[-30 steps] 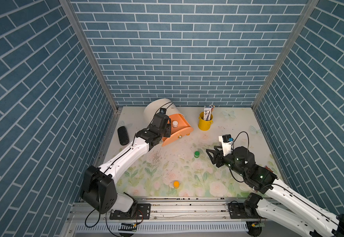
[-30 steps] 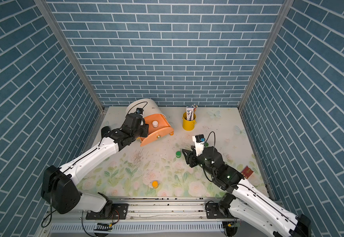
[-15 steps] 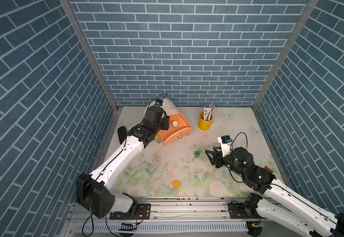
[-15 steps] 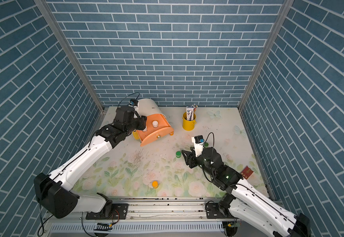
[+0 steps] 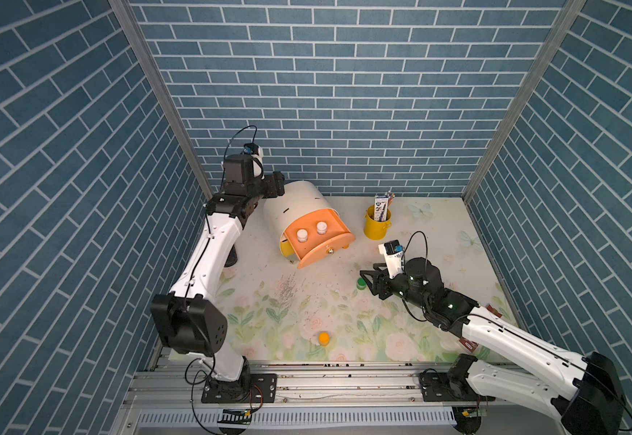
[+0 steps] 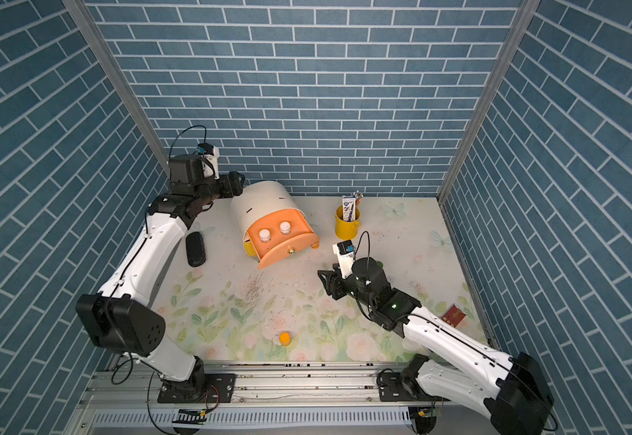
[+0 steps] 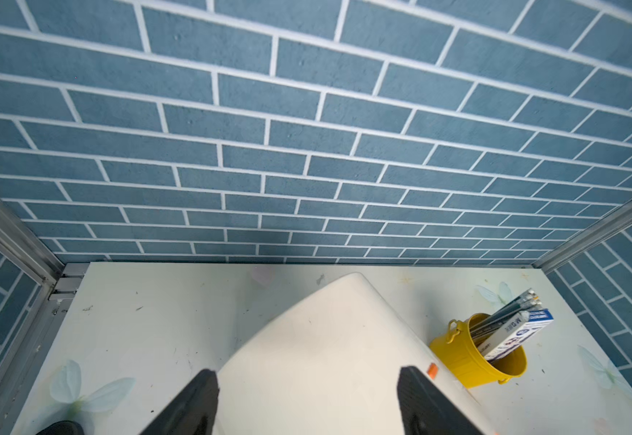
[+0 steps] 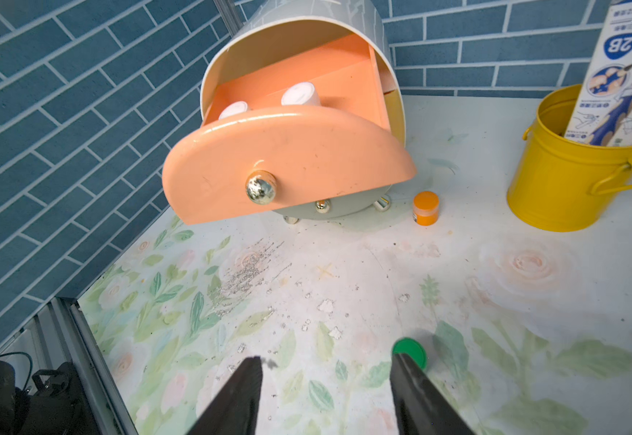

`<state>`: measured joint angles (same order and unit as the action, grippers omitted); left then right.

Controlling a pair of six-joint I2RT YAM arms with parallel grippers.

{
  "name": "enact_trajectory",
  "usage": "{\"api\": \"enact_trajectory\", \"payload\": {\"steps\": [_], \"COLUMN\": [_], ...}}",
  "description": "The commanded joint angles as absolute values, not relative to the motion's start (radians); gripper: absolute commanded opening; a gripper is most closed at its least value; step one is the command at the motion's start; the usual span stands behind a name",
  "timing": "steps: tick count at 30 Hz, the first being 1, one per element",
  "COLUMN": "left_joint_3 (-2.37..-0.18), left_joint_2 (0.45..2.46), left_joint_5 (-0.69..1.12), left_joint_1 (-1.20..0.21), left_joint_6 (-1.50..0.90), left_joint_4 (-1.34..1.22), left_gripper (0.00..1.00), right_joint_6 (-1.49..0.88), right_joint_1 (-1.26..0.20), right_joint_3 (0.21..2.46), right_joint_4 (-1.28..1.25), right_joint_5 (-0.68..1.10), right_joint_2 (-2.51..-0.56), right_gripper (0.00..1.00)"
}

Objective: Put the paint cans in the drawer according to color
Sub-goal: Place the paint can in the drawer, then close the drawer in the storage box.

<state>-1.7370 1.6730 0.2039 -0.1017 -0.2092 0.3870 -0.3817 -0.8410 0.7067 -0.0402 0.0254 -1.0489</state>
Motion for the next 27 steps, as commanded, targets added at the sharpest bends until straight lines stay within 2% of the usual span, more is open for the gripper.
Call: {"api": "enact_trajectory", "payload": {"steps": [1,4,11,16,27], "left_joint_3": [-1.831,-1.877,-1.913,-1.926,-1.946], "left_joint_2": [1.768,1.841,1.960,2.008,2.049], "left_joint_5": [0.325,0.363,0.414,0.440,0.505], "left_joint_1": [-0.060,-0.035,-0.018,-0.012,-0.012], "left_joint_6": [-0.226,-0.242,-0.264,-0.261,-0.262], "left_joint_4": [0.411,0.400,0.362,0.359,0.356], "left_gripper": [0.87,0.93,0.99,0.99,0.97], "right_joint_6": [-0.330,-0.318,-0.310,-0.314,-0.262], "right_joint_1": [-0.858,-0.861,-0.863,-0.863,-0.873], "right_joint_3": [0.770,0.802,0.837,0.848,0.963], "right_joint_4": [-0.110,-0.122,-0.154,-0.194,-0.209], "right_joint_5": [0.041,0.046,0.063,0.046,0.061], "right_joint_2": [-1.103,-1.149,-1.213,-1.260,-1.404], "right_gripper": [0.59,0.59,0.57,0.54,0.54]}}
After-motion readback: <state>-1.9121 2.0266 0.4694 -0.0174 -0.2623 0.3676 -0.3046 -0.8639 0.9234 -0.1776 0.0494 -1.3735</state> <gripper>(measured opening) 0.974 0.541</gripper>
